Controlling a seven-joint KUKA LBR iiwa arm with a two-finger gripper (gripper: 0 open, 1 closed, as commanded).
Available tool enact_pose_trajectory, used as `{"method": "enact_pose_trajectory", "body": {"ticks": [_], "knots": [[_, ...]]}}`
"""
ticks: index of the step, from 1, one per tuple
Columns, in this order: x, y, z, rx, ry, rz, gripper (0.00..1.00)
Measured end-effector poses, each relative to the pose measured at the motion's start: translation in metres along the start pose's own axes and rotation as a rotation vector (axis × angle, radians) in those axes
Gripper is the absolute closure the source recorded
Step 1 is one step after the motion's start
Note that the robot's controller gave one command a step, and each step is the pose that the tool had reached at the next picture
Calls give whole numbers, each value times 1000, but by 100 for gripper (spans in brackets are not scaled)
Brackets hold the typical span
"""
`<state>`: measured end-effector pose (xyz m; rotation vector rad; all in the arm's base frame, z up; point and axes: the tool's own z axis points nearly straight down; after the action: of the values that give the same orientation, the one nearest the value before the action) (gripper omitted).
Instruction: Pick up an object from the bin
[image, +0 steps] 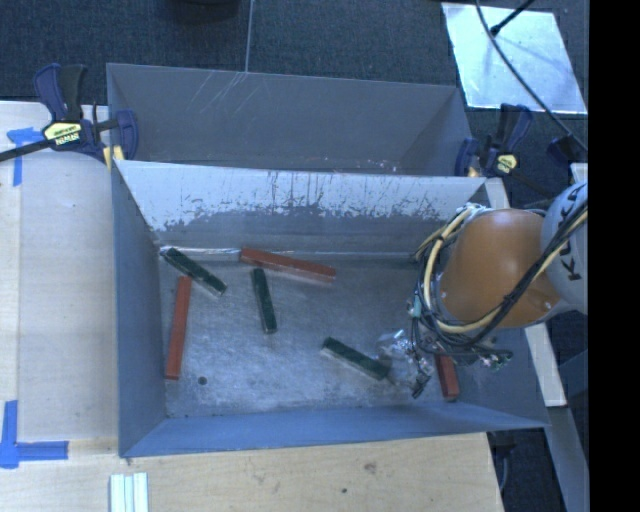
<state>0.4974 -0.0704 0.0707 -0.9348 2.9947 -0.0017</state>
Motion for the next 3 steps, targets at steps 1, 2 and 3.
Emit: {"method": "enact_pose_trajectory", "body": {"ticks": [1, 2, 3], "knots": [[1, 0, 1, -1, 2, 0, 0], [0, 0, 0, 0, 0, -1, 100], [1, 0, 1, 0, 1, -1, 0]]}}
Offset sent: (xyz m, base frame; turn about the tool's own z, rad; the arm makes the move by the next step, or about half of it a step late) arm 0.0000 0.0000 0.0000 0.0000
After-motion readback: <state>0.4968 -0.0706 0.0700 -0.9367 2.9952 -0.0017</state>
